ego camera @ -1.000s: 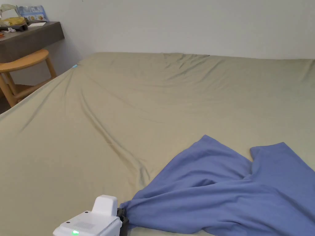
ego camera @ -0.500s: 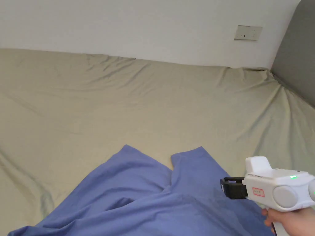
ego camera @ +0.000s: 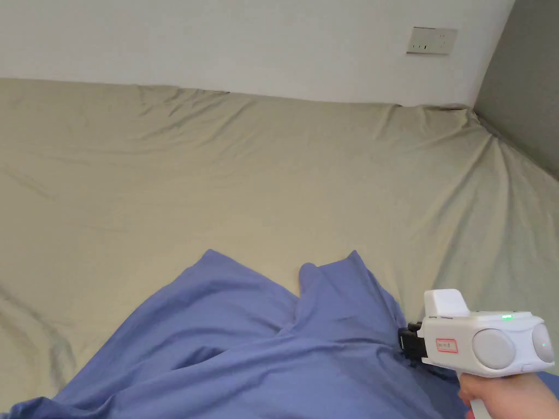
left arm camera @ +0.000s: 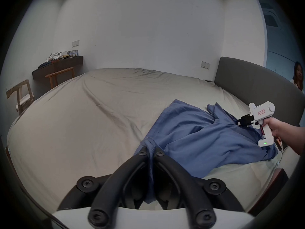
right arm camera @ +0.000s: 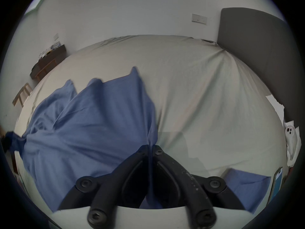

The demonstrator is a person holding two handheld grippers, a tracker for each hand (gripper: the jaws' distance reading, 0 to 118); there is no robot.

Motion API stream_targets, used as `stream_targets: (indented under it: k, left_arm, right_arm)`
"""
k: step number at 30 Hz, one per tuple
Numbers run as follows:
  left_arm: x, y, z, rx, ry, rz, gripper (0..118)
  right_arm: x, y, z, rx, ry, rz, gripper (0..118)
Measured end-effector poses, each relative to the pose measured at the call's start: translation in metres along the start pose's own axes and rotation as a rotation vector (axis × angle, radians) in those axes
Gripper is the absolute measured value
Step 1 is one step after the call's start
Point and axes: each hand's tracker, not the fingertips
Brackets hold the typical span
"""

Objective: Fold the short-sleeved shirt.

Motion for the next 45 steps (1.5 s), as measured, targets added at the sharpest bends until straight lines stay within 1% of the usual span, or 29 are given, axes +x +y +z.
stream_targets:
  k: [1, 4, 6, 8, 9, 10, 12, 14, 16, 18, 20, 22, 24, 27, 29, 30, 31, 34, 36, 38, 41, 45]
  left_arm:
    - [0.0, 0.002, 0.001, 0.004, -0.001, 0.001, 2]
    - [-0.003, 0.012, 0.008, 0.03, 0.005, 0.013, 2]
    - [-0.008, 0.024, 0.014, 0.059, 0.007, 0.024, 2]
    - [-0.006, 0.046, 0.028, 0.11, 0.051, -0.003, 2]
    - [-0.006, 0.056, 0.035, 0.149, 0.056, -0.011, 2]
    - [-0.008, 0.07, 0.046, 0.199, 0.036, -0.001, 2]
    - [-0.009, 0.096, 0.059, 0.25, 0.018, 0.021, 2]
    - [-0.006, 0.124, 0.066, 0.306, 0.029, -0.007, 2]
    - [-0.004, 0.154, 0.068, 0.366, 0.034, -0.02, 2]
    - [-0.004, 0.187, 0.065, 0.389, 0.037, -0.011, 2]
    - [-0.001, 0.225, 0.06, 0.43, 0.042, 0.004, 2]
    - [0.001, 0.265, 0.051, 0.433, 0.051, 0.008, 2]
    - [0.004, 0.3, 0.043, 0.462, 0.062, 0.014, 2]
    - [0.005, 0.351, 0.035, 0.512, 0.093, 0.016, 2]
    - [0.004, 0.381, 0.031, 0.551, 0.104, 0.007, 2]
    - [0.002, 0.396, 0.031, 0.567, 0.121, 0.024, 2]
    - [0.001, 0.412, 0.031, 0.579, 0.13, 0.029, 2]
    - [0.0, 0.448, 0.032, 0.653, 0.153, 0.031, 2]
    - [0.003, 0.464, 0.031, 0.679, 0.155, 0.038, 2]
    - [0.008, 0.47, 0.026, 0.702, 0.157, 0.014, 2]
    - [0.013, 0.466, 0.008, 0.701, 0.174, -0.009, 2]
    - [0.012, 0.435, -0.027, 0.644, 0.19, -0.022, 2]
  right_arm:
    - [-0.007, -0.001, 0.005, 0.023, -0.011, 0.037, 6]
    - [-0.012, 0.0, 0.043, 0.149, -0.021, 0.034, 6]
    - [-0.013, 0.006, 0.082, 0.259, -0.024, 0.025, 6]
    - [-0.01, 0.009, 0.13, 0.36, -0.009, 0.011, 6]
    - [-0.01, 0.01, 0.152, 0.406, -0.008, 0.014, 6]
    - [-0.01, 0.01, 0.179, 0.457, -0.005, 0.038, 6]
    - [-0.01, 0.012, 0.221, 0.545, -0.036, 0.067, 6]
    - [-0.009, 0.022, 0.259, 0.62, -0.069, 0.062, 6]
    - [-0.006, 0.04, 0.287, 0.686, -0.111, 0.076, 6]
    - [-0.005, 0.066, 0.309, 0.732, -0.151, 0.083, 6]
    - [0.002, 0.097, 0.327, 0.773, -0.174, 0.054, 6]
    - [0.004, 0.13, 0.344, 0.843, -0.231, 0.051, 6]
    - [0.006, 0.162, 0.36, 0.904, -0.249, 0.049, 6]
    - [0.012, 0.209, 0.381, 0.996, -0.249, 0.013, 6]
    - [0.019, 0.239, 0.391, 1.03, -0.263, 0.001, 6]
    - [0.021, 0.252, 0.396, 1.051, -0.269, -0.007, 6]
    - [0.021, 0.265, 0.399, 1.074, -0.288, -0.012, 6]
    - [0.028, 0.297, 0.405, 1.156, -0.28, 0.001, 6]
    - [0.029, 0.314, 0.405, 1.177, -0.279, -0.018, 6]
    - [0.03, 0.325, 0.4, 1.19, -0.291, -0.029, 6]
    - [0.034, 0.326, 0.386, 1.207, -0.254, -0.056, 6]
    - [0.034, 0.305, 0.349, 1.165, -0.223, -0.021, 6]
